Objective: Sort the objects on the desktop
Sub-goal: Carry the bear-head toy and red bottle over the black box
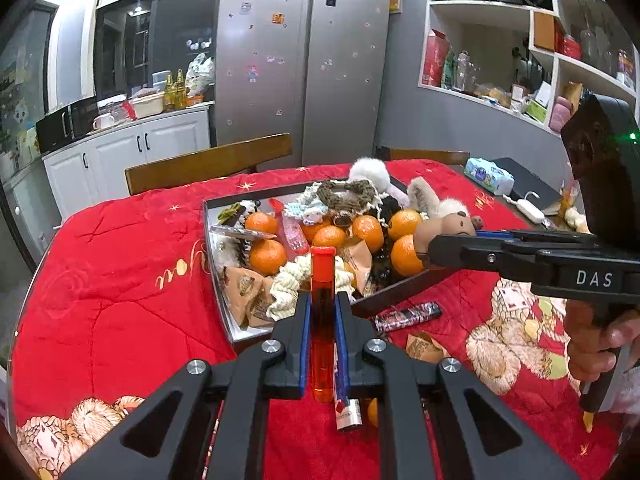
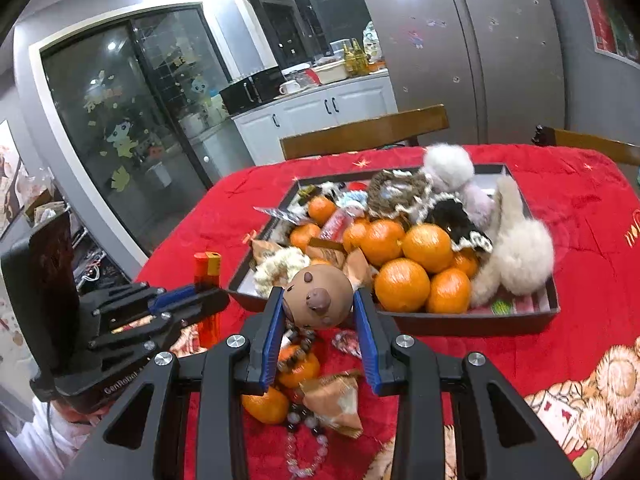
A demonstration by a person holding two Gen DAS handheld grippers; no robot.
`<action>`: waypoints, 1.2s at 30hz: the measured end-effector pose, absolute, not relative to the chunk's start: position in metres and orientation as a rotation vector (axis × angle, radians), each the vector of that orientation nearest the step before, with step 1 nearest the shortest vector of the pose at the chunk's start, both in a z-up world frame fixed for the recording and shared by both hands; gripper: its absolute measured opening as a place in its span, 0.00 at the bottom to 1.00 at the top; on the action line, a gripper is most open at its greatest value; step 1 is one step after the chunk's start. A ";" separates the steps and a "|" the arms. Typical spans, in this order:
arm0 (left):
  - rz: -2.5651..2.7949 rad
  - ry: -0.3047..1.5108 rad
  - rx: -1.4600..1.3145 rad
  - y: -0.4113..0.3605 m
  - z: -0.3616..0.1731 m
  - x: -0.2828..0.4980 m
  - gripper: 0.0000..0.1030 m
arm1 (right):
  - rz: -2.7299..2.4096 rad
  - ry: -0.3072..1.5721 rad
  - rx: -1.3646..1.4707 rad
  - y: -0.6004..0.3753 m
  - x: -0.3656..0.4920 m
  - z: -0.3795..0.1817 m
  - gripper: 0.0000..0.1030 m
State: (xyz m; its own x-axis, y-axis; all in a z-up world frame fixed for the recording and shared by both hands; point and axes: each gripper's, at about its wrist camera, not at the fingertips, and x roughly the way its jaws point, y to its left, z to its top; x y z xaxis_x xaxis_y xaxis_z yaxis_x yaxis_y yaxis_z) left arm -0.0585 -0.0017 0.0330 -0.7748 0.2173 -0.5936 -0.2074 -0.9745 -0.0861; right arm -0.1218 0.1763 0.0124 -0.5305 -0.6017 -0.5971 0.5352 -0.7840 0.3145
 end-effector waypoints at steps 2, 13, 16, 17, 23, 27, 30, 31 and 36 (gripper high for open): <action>2.773 -0.026 -0.925 -0.003 0.037 -0.061 0.12 | -2.282 -0.122 0.936 0.173 -0.123 0.016 0.32; 2.791 -0.047 -0.944 -0.005 0.049 -0.075 0.12 | -2.256 -0.140 0.909 0.167 -0.138 0.034 0.32; 2.800 -0.041 -0.946 -0.005 0.052 -0.079 0.12 | -2.244 -0.149 0.917 0.166 -0.143 0.034 0.32; 2.800 -0.042 -0.948 -0.005 0.054 -0.080 0.12 | -2.243 -0.149 0.917 0.166 -0.144 0.034 0.32; 2.799 -0.049 -0.935 -0.005 0.059 -0.089 0.12 | -2.232 -0.158 0.924 0.167 -0.155 0.034 0.32; 2.792 -0.052 -0.943 -0.005 0.058 -0.099 0.12 | -2.234 -0.161 0.928 0.167 -0.165 0.031 0.32; 2.789 -0.059 -0.950 -0.006 0.056 -0.108 0.12 | -2.230 -0.165 0.940 0.165 -0.171 0.028 0.32; 2.790 -0.062 -0.951 -0.005 0.056 -0.111 0.12 | -2.230 -0.165 0.944 0.165 -0.172 0.027 0.32; 2.793 -0.079 -0.946 -0.009 0.055 -0.125 0.11 | -2.228 -0.161 0.954 0.160 -0.180 0.021 0.32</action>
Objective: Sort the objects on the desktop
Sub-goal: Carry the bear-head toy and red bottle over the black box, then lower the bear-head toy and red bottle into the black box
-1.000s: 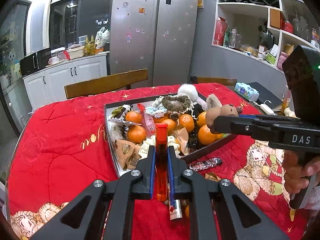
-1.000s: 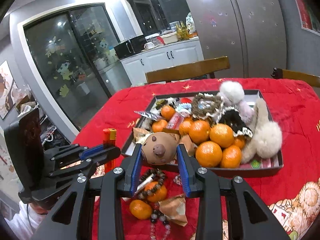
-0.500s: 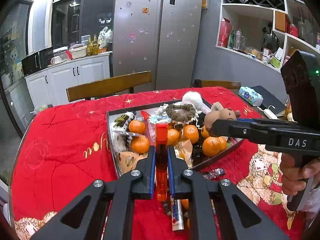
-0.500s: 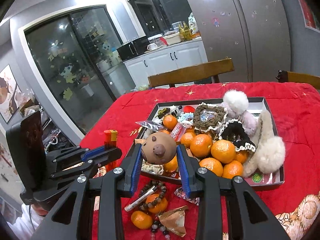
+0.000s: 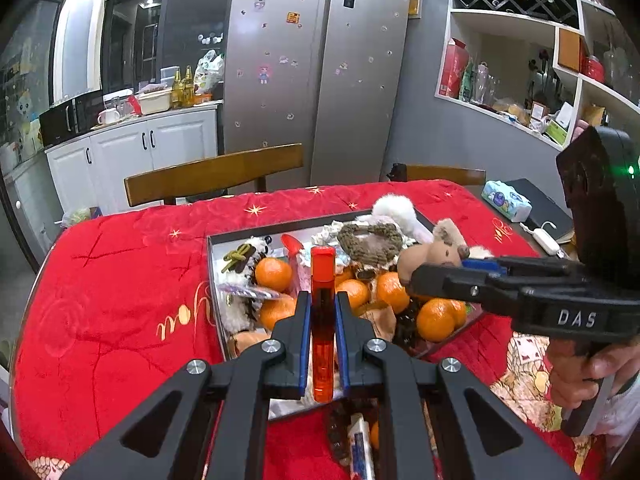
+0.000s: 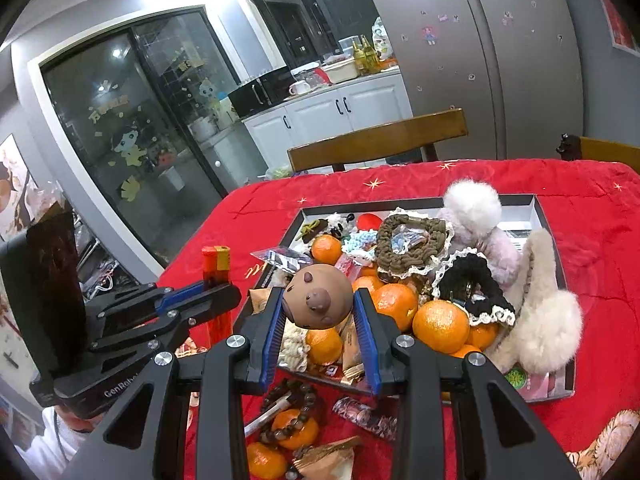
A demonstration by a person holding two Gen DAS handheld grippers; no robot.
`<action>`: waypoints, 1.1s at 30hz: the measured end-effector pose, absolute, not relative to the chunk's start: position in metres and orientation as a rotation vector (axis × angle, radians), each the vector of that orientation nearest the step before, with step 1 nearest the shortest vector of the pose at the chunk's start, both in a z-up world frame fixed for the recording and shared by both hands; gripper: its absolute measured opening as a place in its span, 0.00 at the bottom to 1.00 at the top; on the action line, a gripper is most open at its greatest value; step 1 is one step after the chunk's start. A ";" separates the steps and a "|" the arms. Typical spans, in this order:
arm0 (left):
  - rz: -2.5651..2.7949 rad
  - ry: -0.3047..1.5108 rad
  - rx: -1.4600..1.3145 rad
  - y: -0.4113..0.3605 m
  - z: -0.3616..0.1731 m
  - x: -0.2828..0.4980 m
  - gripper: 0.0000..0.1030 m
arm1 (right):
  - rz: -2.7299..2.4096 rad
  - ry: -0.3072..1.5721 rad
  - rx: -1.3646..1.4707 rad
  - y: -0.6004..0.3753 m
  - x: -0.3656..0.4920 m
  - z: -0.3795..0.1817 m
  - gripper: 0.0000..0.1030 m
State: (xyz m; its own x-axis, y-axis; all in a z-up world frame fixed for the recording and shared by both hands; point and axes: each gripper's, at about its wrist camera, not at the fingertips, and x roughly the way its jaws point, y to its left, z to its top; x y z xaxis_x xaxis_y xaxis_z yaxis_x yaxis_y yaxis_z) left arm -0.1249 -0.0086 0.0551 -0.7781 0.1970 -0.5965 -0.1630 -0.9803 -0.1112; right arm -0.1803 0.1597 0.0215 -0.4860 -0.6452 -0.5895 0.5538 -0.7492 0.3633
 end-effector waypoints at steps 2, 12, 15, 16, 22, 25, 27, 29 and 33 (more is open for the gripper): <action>2.795 -0.078 -0.950 -0.010 0.055 -0.131 0.12 | -2.227 -0.157 0.958 0.158 -0.185 0.019 0.32; 2.820 -0.088 -0.964 -0.022 0.048 -0.169 0.12 | -2.206 -0.220 0.982 0.145 -0.216 0.013 0.32; 2.825 -0.119 -0.963 -0.028 0.042 -0.180 0.12 | -2.196 -0.207 0.987 0.136 -0.223 0.009 0.32; 2.824 -0.127 -0.964 -0.029 0.040 -0.182 0.12 | -2.195 -0.202 0.992 0.133 -0.226 0.006 0.32; 2.789 -0.164 -1.025 -0.037 0.017 -0.193 0.12 | -2.205 -0.156 1.018 0.126 -0.231 -0.010 0.32; 2.776 -0.158 -1.057 -0.037 0.007 -0.197 0.12 | -2.255 -0.070 0.979 0.122 -0.227 -0.014 0.32; 2.787 -0.127 -1.045 -0.035 0.006 -0.196 0.12 | -2.263 -0.041 0.963 0.121 -0.224 -0.015 0.32; 2.788 -0.124 -1.043 -0.035 0.006 -0.196 0.11 | -2.261 -0.024 0.957 0.119 -0.223 -0.016 0.32; 2.790 -0.114 -1.032 -0.034 0.007 -0.195 0.12 | -2.272 0.004 0.940 0.117 -0.220 -0.017 0.32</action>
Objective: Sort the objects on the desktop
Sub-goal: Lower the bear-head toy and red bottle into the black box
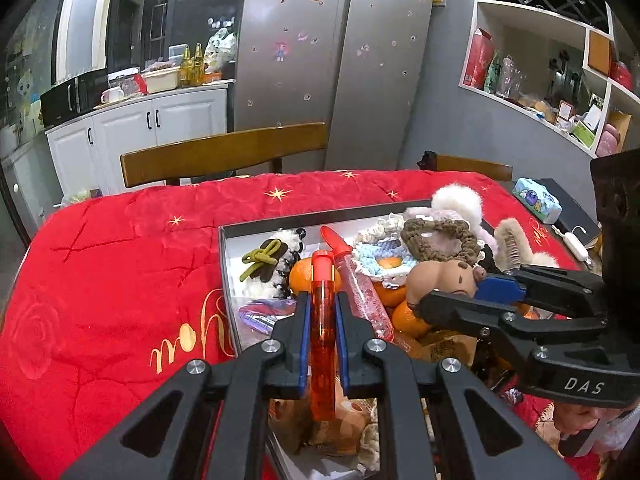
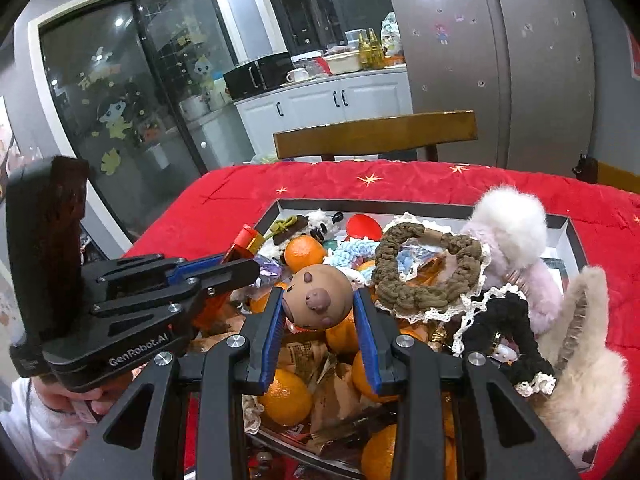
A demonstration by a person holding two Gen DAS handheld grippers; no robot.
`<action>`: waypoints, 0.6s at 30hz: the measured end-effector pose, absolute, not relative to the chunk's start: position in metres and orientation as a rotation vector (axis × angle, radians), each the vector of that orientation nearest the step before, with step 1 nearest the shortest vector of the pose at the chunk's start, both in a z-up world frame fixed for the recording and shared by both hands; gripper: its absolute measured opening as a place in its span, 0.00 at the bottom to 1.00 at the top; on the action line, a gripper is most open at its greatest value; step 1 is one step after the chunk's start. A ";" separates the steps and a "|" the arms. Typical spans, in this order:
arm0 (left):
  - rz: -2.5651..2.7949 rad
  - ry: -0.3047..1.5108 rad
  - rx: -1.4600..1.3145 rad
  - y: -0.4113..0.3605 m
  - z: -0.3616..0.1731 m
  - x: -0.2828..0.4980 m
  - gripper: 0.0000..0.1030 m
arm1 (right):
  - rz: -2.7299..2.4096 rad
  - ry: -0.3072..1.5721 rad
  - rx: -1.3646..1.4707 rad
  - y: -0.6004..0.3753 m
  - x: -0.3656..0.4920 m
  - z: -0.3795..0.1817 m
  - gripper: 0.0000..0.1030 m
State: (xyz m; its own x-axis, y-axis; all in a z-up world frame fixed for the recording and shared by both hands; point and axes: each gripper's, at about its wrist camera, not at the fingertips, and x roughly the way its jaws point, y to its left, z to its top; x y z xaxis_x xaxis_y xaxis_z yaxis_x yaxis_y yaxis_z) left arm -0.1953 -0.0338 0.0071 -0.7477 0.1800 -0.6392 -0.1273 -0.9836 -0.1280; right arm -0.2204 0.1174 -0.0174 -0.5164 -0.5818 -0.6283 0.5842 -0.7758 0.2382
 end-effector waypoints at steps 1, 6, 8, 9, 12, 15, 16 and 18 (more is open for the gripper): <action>2.790 -0.111 -1.032 -0.034 0.007 -0.195 0.12 | -2.273 0.005 0.939 0.118 -0.220 -0.018 0.32; 2.787 -0.110 -1.036 -0.034 0.006 -0.196 0.12 | -2.275 -0.004 0.935 0.117 -0.219 -0.016 0.32; 2.789 -0.112 -1.035 -0.034 0.007 -0.196 0.12 | -2.277 -0.007 0.932 0.117 -0.219 -0.016 0.32; 2.790 -0.114 -1.033 -0.034 0.007 -0.195 0.12 | -2.280 -0.009 0.926 0.117 -0.219 -0.016 0.32; 2.791 -0.112 -1.033 -0.034 0.007 -0.195 0.12 | -2.285 0.004 0.920 0.115 -0.218 -0.017 0.32; 2.791 -0.112 -1.037 -0.033 0.006 -0.196 0.12 | -2.288 0.013 0.915 0.114 -0.216 -0.017 0.32; 2.792 -0.107 -1.042 -0.033 0.006 -0.196 0.12 | -2.288 0.016 0.913 0.113 -0.216 -0.017 0.32; 2.804 -0.074 -1.057 -0.030 0.006 -0.197 0.12 | -2.288 0.010 0.912 0.114 -0.216 -0.017 0.32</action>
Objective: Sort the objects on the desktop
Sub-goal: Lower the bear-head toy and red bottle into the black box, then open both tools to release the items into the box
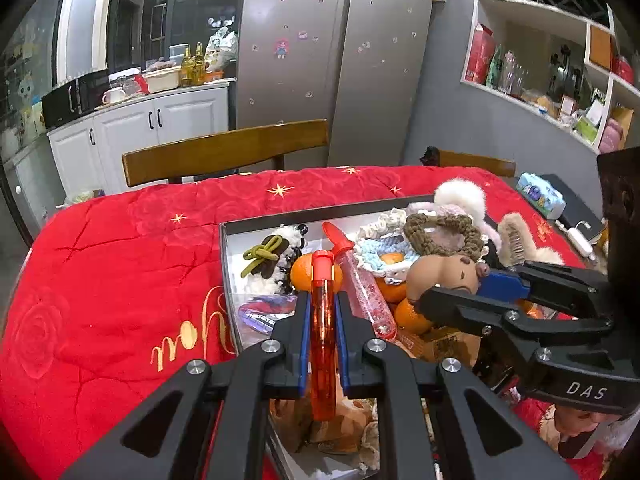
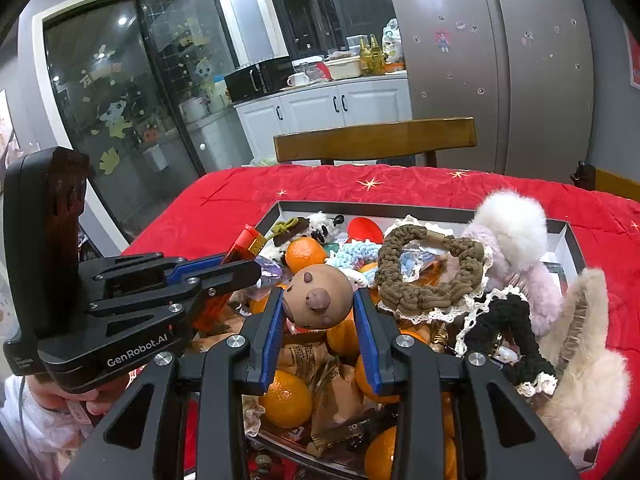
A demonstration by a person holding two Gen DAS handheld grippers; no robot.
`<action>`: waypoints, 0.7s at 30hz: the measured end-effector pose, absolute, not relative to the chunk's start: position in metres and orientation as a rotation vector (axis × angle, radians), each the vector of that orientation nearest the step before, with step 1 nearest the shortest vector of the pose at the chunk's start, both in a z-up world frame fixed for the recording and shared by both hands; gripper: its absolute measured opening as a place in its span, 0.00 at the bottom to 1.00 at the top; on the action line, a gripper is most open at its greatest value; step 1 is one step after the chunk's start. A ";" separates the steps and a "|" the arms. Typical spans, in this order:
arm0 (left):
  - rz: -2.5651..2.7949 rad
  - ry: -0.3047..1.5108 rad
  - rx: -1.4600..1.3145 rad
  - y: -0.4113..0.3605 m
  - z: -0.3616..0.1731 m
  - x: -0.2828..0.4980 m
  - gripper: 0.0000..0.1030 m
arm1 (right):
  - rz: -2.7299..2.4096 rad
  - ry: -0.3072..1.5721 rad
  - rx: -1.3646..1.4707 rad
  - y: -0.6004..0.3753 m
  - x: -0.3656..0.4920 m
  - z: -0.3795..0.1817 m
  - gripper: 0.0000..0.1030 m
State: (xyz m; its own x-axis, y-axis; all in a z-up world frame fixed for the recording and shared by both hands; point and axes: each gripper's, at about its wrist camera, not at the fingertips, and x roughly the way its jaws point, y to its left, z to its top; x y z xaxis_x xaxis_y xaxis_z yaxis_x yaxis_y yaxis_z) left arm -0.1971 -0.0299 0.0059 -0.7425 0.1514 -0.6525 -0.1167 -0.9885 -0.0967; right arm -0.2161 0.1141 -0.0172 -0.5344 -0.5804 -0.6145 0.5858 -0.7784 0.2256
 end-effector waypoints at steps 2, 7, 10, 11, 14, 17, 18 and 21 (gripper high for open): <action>2.825 -0.037 -1.057 -0.027 0.007 -0.196 0.12 | -2.292 0.007 0.909 0.114 -0.215 -0.017 0.32; 2.830 -0.015 -1.059 -0.028 0.012 -0.194 0.48 | -2.293 -0.007 0.898 0.115 -0.214 -0.018 0.33; 2.837 -0.009 -1.037 -0.029 0.017 -0.191 0.79 | -2.288 -0.045 0.887 0.121 -0.216 -0.013 0.48; 2.839 -0.014 -1.035 -0.030 0.018 -0.191 0.91 | -2.289 -0.054 0.868 0.124 -0.216 -0.009 0.57; 2.853 -0.010 -1.003 -0.032 0.022 -0.188 1.00 | -2.320 -0.123 0.792 0.138 -0.216 0.006 0.83; 2.863 -0.008 -0.998 -0.032 0.023 -0.188 1.00 | -2.307 -0.247 0.745 0.152 -0.216 0.014 1.00; 2.861 -0.014 -0.998 -0.033 0.024 -0.187 1.00 | -2.297 -0.271 0.745 0.154 -0.218 0.015 1.00; 2.873 -0.025 -1.004 -0.035 0.023 -0.188 1.00 | -2.299 -0.275 0.767 0.154 -0.222 0.016 1.00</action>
State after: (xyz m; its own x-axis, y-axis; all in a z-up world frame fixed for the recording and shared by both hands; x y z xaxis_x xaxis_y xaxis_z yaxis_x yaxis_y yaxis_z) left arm -0.1880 -0.0354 0.0227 -0.7779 0.0979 -0.6207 -0.0873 -0.9950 -0.0476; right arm -0.2216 0.1541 0.0161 -0.5887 -0.6716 -0.4499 0.5466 -0.7407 0.3905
